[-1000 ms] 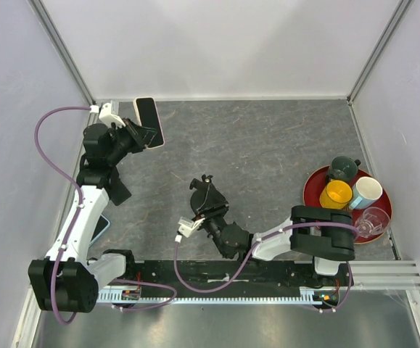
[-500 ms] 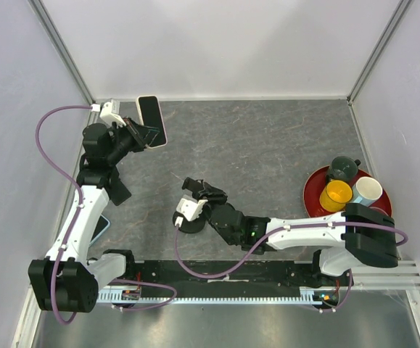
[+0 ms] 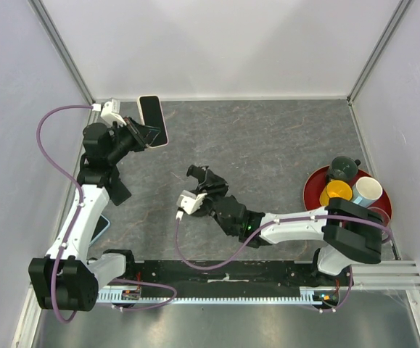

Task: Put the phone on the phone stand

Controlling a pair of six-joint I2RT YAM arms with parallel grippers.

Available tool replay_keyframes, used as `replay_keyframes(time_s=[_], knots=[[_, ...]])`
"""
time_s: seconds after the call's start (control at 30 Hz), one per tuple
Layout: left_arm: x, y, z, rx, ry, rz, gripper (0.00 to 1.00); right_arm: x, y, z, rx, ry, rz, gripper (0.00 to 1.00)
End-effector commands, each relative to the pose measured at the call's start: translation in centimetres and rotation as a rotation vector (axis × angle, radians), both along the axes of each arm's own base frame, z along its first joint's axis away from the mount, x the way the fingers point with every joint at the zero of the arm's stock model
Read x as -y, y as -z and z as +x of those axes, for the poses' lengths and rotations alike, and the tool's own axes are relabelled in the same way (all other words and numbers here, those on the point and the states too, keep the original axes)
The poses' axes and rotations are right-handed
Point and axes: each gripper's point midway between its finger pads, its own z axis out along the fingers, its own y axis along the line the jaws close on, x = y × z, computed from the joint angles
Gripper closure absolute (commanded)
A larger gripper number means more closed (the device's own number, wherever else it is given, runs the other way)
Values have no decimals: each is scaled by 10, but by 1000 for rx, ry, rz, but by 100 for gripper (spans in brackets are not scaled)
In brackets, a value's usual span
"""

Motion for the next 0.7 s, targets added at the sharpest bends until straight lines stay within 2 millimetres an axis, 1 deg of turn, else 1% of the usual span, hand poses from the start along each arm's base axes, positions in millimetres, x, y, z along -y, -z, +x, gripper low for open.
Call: replay_keyframes(time_s=[0.0, 0.07, 0.1, 0.17, 0.2, 0.23, 0.27, 0.3, 0.37, 0.43, 0.47, 0.53, 0.57, 0.6, 0.63, 0.67], knots=[[4, -30, 2, 109, 23, -38, 98, -3, -52, 25, 162, 15, 15, 100], [3, -31, 2, 111, 23, -39, 98, -9, -52, 24, 204, -22, -39, 100], [3, -32, 2, 113, 23, -39, 98, -14, -46, 22, 217, -36, -68, 100], [2, -32, 2, 112, 22, -41, 98, -15, -41, 19, 243, -29, -114, 100], [3, -32, 2, 111, 23, -42, 98, -15, -34, 14, 253, -33, -118, 100], [3, -32, 2, 113, 25, -42, 98, -15, -31, 11, 258, -31, -119, 98], [3, -32, 2, 113, 25, -42, 98, -13, -28, 8, 260, -17, -126, 95], [3, -32, 2, 113, 26, -42, 98, -14, -19, 3, 255, -18, -136, 91], [4, -31, 2, 106, 30, -48, 98, -12, -10, 0, 240, 13, -147, 87], [5, -30, 3, 106, 39, -51, 98, -13, -2, -8, 224, 24, -147, 77], [5, -30, 3, 105, 39, -54, 98, -12, 0, -10, 208, 36, -126, 63], [5, -30, 3, 106, 39, -54, 98, -11, 5, -17, 178, 44, -133, 47], [5, -30, 2, 106, 41, -54, 98, -11, 0, -18, 163, 50, -109, 33], [5, -30, 2, 106, 41, -54, 98, -9, 9, -21, 123, 55, -133, 27], [6, -30, 3, 106, 42, -54, 98, -8, 9, -21, 106, 60, -124, 19], [6, -30, 2, 106, 44, -54, 98, -6, 2, -22, 93, 64, -100, 5]])
